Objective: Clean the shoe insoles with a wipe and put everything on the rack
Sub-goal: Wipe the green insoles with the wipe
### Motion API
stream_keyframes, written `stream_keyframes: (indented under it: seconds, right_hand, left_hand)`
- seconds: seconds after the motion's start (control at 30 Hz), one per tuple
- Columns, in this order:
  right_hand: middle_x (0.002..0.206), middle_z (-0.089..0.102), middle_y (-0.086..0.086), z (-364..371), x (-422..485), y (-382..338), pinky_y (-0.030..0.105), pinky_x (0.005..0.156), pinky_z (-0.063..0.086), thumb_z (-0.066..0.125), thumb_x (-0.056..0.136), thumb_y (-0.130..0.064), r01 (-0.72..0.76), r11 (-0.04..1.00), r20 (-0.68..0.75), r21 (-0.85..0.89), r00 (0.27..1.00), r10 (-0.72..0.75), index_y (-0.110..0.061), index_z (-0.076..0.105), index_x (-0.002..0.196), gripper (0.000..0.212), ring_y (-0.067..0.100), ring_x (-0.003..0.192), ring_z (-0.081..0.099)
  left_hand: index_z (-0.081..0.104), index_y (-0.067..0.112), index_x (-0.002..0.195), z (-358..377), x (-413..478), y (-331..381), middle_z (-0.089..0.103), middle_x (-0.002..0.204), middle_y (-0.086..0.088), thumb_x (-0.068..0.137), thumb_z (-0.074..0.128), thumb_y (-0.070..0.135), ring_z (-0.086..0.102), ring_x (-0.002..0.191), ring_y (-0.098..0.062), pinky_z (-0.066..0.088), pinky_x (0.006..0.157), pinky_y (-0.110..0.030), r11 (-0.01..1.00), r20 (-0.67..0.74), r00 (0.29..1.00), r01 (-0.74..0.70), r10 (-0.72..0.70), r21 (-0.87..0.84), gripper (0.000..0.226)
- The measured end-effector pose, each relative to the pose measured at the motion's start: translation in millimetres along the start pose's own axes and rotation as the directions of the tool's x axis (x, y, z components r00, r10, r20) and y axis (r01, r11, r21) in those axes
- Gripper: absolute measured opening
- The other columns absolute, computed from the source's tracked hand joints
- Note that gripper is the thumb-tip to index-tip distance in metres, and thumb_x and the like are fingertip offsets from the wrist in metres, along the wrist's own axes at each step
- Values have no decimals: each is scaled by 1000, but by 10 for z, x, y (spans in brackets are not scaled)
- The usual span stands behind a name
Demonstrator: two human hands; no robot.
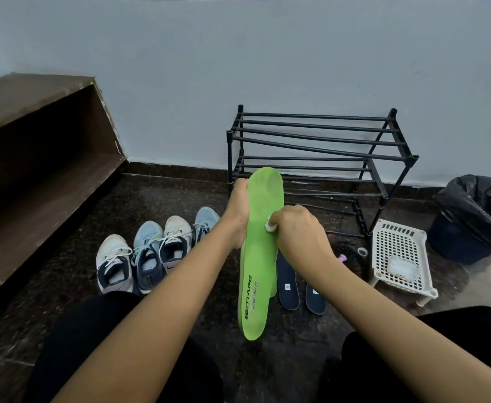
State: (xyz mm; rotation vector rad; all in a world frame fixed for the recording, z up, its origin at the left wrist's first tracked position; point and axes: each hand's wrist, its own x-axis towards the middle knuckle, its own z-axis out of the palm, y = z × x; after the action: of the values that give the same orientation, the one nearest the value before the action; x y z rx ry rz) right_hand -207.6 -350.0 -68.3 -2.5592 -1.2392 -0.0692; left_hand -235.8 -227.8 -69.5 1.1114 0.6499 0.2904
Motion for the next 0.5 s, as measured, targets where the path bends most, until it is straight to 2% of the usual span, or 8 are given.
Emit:
stream_keyframes:
  seconds: [0.07, 0.13, 0.17, 0.23, 0.3, 0.37, 0.43, 0.5]
  right_hand:
    - [108, 60, 7, 70, -32, 7, 33, 75, 48, 50, 89, 0, 24, 1000, 50, 10, 998, -25, -9, 66, 107, 26, 25, 102, 54]
    - [103, 63, 7, 103, -37, 45, 28, 66, 48, 53, 88, -1, -20, 996, 106, 90, 994, 10, -13, 70, 101, 24, 23, 83, 59]
    - [98, 65, 7, 92, -26, 81, 22, 58, 45, 55, 87, -3, -71, 983, 136, 168, 990, 49, -15, 72, 96, 22, 18, 70, 57]
    - [83, 68, 1, 64, 0, 207, 10, 49, 38, 66, 84, -14, -164, 906, 172, 391, 980, 103, -18, 73, 86, 9, 7, 57, 53]
    - [73, 71, 0, 45, 11, 319, 11, 55, 45, 73, 79, -20, -240, 761, 207, 603, 968, 141, -19, 74, 81, 2, 6, 60, 59]
    - [79, 72, 9, 104, 11, 414, 27, 73, 52, 72, 77, -8, -331, 540, 289, 774, 943, 165, -15, 74, 80, 8, 14, 72, 63]
    - [83, 72, 9, 214, 8, 477, 32, 81, 51, 67, 78, 2, -453, 309, 434, 836, 891, 131, -10, 72, 83, 14, 16, 78, 64]
    - [86, 71, 6, 346, -3, 513, 31, 86, 50, 66, 80, 2, -562, 211, 562, 800, 824, 66, -9, 70, 89, 15, 15, 80, 64]
  left_hand:
    - [46, 15, 62, -31, 17, -3, 47, 60, -3, 96, 28, 35, 43, 54, -18, 35, 53, -28, 1000, -25, 1000, -6, 5, -27, 44]
    - [44, 13, 62, -69, 53, -17, 47, 57, -3, 96, 28, 35, 44, 49, -18, 40, 51, -24, 998, -63, 998, -2, -2, -56, 44]
    - [43, 13, 61, -88, 70, -30, 48, 56, -4, 95, 28, 35, 45, 48, -19, 43, 51, -24, 997, -77, 997, 4, -10, -78, 43]
    - [47, 11, 69, -122, 100, -71, 51, 66, -10, 90, 31, 38, 49, 56, -24, 49, 62, -32, 991, -86, 996, 14, -26, -130, 38]
    - [54, 9, 81, -168, 112, -126, 55, 78, -16, 88, 33, 41, 53, 67, -29, 51, 68, -38, 988, -103, 994, 21, -37, -155, 39]
    - [61, 4, 92, -235, 142, -208, 62, 82, -20, 92, 31, 42, 58, 72, -34, 52, 69, -40, 981, -117, 991, 37, -60, -191, 48]
    - [63, 5, 94, -302, 175, -303, 64, 84, -18, 94, 32, 43, 59, 76, -34, 52, 75, -42, 970, -118, 990, 52, -82, -239, 49]
    - [62, 10, 84, -373, 218, -436, 63, 80, -13, 95, 35, 43, 58, 72, -30, 50, 76, -40, 967, -141, 985, 66, -103, -246, 45]
